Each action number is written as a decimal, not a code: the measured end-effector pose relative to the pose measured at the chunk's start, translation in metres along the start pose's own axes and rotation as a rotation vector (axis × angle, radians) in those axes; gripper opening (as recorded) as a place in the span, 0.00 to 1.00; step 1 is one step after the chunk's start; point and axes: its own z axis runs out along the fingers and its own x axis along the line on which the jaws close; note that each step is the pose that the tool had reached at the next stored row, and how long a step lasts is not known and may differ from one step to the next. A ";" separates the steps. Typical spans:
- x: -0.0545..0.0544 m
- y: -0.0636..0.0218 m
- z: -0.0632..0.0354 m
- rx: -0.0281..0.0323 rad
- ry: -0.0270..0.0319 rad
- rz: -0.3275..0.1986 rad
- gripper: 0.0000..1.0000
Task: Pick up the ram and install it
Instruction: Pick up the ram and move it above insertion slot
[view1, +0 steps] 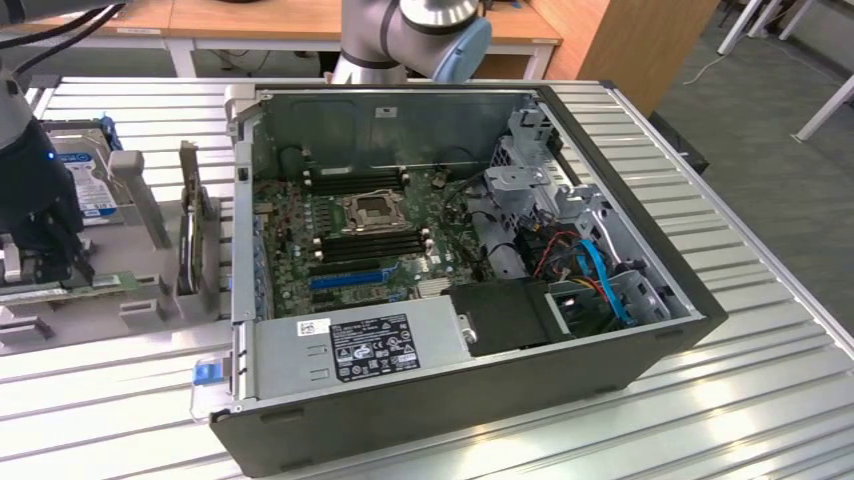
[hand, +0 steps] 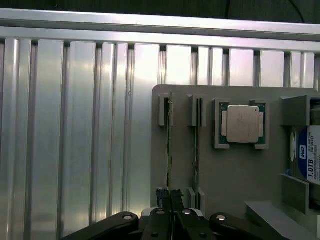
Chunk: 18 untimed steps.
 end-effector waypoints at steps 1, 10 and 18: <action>0.000 0.0000 -0.0018 0.0000 0.0000 0.000 0.12; 0.000 0.0002 -0.0152 0.0001 -0.0001 0.004 0.12; 0.000 0.0004 -0.0235 0.0002 -0.0002 0.009 0.12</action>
